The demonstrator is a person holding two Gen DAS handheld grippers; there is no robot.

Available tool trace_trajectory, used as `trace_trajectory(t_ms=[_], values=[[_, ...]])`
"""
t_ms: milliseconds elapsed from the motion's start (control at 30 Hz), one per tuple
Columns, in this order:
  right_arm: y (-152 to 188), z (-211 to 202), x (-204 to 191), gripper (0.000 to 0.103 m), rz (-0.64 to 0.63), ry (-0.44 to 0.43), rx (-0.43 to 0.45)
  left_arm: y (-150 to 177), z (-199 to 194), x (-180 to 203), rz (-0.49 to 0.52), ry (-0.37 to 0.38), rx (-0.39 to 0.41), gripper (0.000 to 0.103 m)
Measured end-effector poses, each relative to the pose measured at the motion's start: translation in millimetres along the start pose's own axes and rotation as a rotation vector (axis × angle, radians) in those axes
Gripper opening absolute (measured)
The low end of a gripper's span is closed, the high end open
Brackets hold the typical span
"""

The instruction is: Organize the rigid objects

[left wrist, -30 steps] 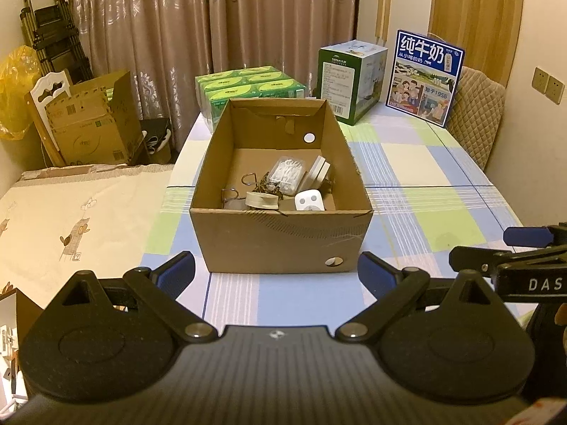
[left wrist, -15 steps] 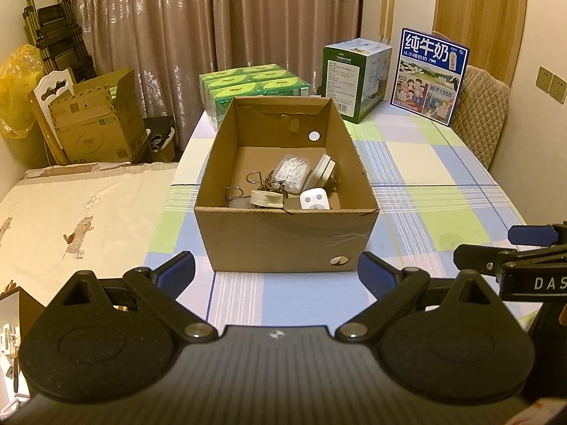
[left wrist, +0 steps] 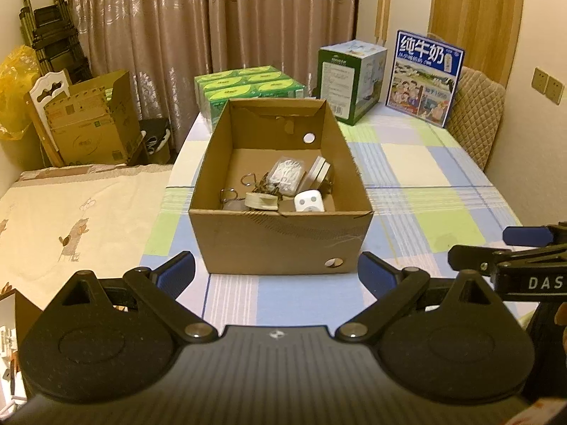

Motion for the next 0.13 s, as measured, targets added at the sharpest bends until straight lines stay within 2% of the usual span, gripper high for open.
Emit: trace_trajectory(t_ms=[133], values=[[0.5, -1.0, 0.0, 0.089, 0.004, 0.001, 0.003, 0.0, -1.5, -1.5, -0.015, 0.012, 0.006, 0.097]])
Point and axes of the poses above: each gripper's, at about its wrist camera, not at the fingertips, and z roughly the way its jaws point, x to its right, y to its underside, the point moved 2 cm from there along z, roughly the way its jaws point, and after that the axes turned 5 degrees about z, right-handed, at the moved point
